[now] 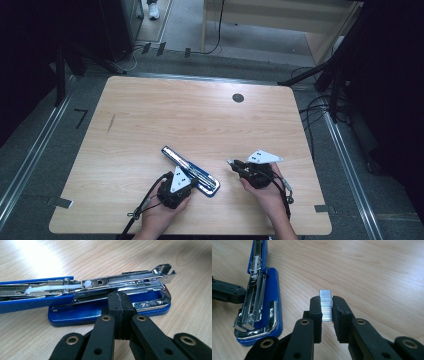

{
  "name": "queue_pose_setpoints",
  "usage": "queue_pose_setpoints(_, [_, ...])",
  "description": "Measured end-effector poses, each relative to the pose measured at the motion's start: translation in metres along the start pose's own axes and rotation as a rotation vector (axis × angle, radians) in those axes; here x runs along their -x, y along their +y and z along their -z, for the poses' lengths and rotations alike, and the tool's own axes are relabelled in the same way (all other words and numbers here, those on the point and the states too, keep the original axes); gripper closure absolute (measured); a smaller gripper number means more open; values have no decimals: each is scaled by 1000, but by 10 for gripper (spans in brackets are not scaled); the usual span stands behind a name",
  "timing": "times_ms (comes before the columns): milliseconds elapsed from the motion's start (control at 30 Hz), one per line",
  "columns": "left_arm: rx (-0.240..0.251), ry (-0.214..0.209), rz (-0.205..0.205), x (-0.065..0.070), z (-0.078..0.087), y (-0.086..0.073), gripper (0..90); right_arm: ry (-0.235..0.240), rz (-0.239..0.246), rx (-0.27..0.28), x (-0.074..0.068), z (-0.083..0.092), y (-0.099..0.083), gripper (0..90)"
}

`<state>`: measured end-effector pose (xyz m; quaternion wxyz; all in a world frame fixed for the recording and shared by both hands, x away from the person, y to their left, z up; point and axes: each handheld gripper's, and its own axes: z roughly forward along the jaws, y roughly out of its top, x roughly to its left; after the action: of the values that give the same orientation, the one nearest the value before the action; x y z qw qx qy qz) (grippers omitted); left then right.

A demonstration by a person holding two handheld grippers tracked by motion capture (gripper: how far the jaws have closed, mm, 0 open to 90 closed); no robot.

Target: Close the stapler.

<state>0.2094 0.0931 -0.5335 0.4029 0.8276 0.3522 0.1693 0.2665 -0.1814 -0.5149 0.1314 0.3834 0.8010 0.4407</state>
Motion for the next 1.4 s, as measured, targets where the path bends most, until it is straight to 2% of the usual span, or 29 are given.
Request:
queue_pose_setpoints(133, [0, 0, 0, 0, 0, 0, 900, 7, -12, 3, -2, 2, 0, 802])
queue_pose_setpoints(433, [-1, -1, 0, 0, 0, 0, 900, 15, 16, 0, -8, 4, 5, 802])
queue_pose_setpoints(833, [0, -2, 1, 0, 0, 0, 900, 45, 47, -4, -27, 9, 15, 802])
queue_pose_setpoints(1167, [0, -1, 3, 0, 0, 0, 900, 49, 74, -12, -39, 11, 22, 802])
queue_pose_setpoints(1267, [1, -1, 3, 0, 0, 0, 900, 57, 61, -12, -42, 10, 22, 802])
queue_pose_setpoints(1400, [0, -1, 3, 0, 0, 0, 900, 58, 70, -19, -47, 9, 23, 802])
